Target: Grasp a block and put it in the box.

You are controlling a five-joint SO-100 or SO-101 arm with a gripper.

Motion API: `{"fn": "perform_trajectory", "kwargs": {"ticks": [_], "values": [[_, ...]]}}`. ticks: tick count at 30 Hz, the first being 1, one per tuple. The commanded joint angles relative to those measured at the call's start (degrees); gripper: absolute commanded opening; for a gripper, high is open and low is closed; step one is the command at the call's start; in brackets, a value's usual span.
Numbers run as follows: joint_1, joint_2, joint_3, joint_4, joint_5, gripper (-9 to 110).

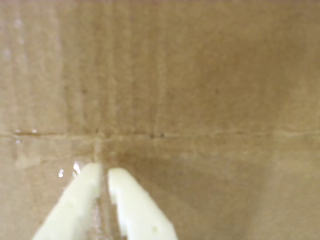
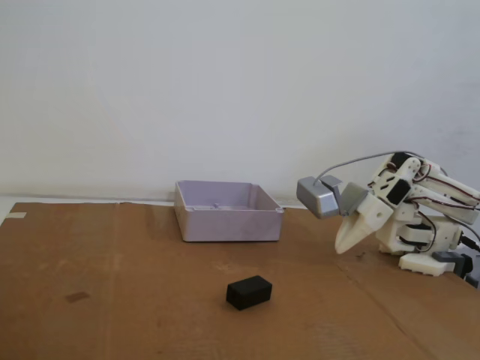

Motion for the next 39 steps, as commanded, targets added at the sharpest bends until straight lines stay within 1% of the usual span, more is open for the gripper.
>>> {"fn": "perform_trajectory", "kwargs": {"ticks": [1,17,19,26,29,34,39], "values": [[-0.2,0.7,2.5,9.8,0.4,0],[-0.3,-0.1,-1.3,9.1,0.4,0],[-0.3,-2.3,-1.9,6.0,0.4,0],[-0.4,-14.9,-6.1,-11.2,0.3,0],[-0.4,-19.8,-9.1,-16.2,0.2,0],[-0.4,-25.9,-14.9,-19.6,0.2,0],[-0.4,-30.2,-19.7,-19.6,0.2,0]]}}
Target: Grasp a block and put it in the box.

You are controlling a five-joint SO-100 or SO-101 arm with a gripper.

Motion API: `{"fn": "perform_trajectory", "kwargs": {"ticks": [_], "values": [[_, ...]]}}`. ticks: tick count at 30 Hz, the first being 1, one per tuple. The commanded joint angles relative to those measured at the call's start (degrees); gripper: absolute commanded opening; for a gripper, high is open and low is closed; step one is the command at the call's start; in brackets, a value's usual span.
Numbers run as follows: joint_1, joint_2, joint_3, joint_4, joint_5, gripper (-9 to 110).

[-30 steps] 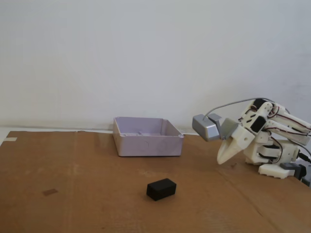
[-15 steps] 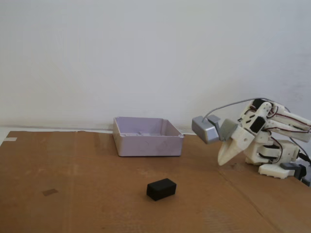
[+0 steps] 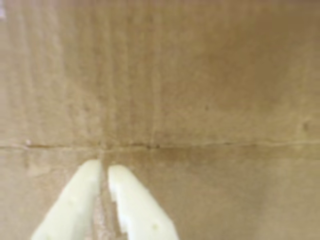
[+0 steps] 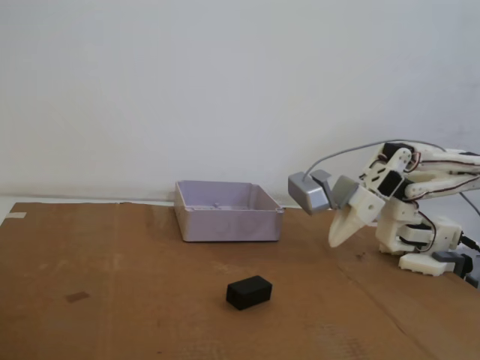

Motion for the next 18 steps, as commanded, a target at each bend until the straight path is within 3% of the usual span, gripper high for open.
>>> {"fn": "perform_trajectory", "kwargs": {"ticks": [1,5,18], "values": [[-0.4,-2.3,-9.2,-2.3,-0.4,0],[-0.4,-4.4,-12.3,-2.8,-0.3,0],[-6.3,-14.3,-15.6,-23.1,0.3,0]]}}
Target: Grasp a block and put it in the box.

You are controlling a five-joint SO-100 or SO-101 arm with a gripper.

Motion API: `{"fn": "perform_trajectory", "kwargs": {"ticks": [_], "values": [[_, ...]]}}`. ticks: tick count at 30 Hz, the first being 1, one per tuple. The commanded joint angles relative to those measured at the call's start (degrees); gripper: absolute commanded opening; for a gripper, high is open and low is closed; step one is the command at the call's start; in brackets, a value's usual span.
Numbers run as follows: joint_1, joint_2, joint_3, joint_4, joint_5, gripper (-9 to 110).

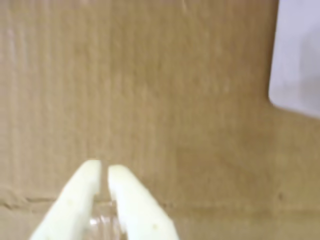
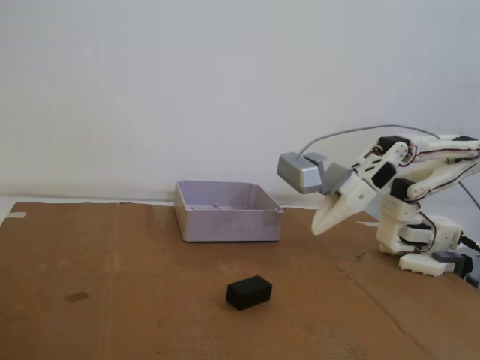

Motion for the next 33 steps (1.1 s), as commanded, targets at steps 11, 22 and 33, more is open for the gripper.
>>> {"fn": "perform_trajectory", "kwargs": {"ticks": [11,22,33], "values": [[-5.9,-18.3,-24.2,-5.7,0.0,0],[-10.0,-34.5,-37.5,-5.8,-0.4,0],[-12.5,-45.2,-49.8,-5.8,-0.4,0]]}}
